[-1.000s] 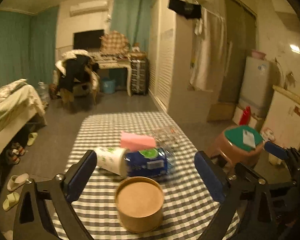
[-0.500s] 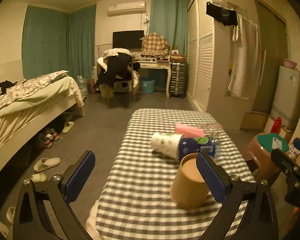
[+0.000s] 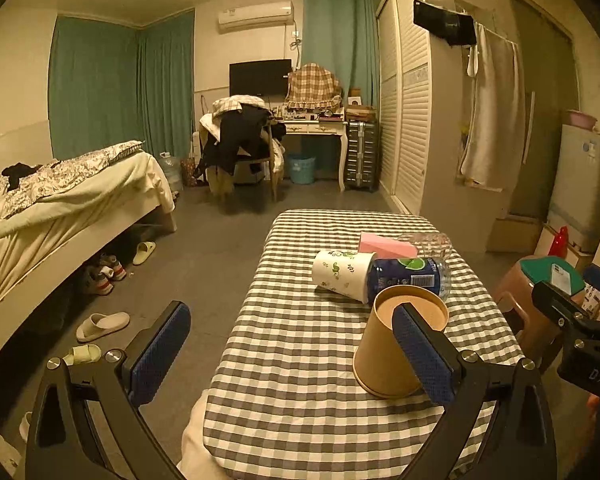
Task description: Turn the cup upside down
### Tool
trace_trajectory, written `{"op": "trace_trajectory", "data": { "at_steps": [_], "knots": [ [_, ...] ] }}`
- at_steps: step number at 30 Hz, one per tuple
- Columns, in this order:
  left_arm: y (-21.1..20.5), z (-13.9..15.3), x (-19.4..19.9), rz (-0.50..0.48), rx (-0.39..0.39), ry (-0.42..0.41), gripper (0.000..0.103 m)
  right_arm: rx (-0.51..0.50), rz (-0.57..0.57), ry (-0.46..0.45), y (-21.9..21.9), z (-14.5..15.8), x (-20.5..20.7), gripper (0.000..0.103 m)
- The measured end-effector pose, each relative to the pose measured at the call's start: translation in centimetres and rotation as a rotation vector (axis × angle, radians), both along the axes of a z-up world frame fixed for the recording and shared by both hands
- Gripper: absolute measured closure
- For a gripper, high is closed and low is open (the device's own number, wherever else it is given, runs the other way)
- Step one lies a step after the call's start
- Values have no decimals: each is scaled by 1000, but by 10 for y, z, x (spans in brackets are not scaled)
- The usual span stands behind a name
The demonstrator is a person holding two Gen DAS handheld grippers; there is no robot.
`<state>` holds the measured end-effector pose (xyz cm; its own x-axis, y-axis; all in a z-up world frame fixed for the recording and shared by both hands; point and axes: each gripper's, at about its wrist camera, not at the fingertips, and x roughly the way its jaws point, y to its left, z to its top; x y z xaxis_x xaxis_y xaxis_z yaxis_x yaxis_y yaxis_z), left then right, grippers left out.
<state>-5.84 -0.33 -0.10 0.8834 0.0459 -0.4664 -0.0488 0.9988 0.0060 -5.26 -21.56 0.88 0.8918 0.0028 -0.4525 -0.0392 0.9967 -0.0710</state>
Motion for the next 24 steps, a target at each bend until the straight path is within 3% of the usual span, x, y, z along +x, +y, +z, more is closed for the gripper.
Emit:
{"op": "trace_trajectory", "data": {
  "at_steps": [24],
  "knots": [
    [-5,-3,0,-5,19,14,0,-6,-3,6,4,-2,2,0]
  ]
}}
